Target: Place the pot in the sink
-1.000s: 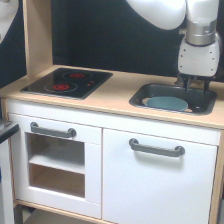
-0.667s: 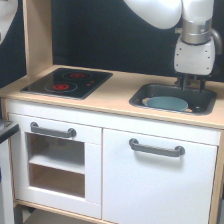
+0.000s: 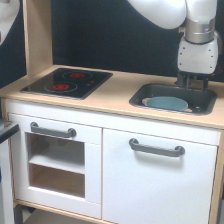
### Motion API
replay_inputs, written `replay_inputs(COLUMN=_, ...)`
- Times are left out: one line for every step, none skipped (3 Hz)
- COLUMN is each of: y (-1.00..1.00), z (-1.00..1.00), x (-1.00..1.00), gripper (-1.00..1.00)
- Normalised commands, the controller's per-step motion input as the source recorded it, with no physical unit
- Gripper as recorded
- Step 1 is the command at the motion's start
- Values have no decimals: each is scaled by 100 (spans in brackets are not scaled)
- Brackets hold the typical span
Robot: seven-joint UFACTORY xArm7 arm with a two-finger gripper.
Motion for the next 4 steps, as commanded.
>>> replay_inputs(y=58, z=-78, x=100, gripper=100)
replay_inputs(y=45, z=-100, x=100, gripper=79)
replay_inputs(y=47, z=-90, x=100, gripper=100)
replay_inputs(y=72, z=-82, x=100, gripper=53)
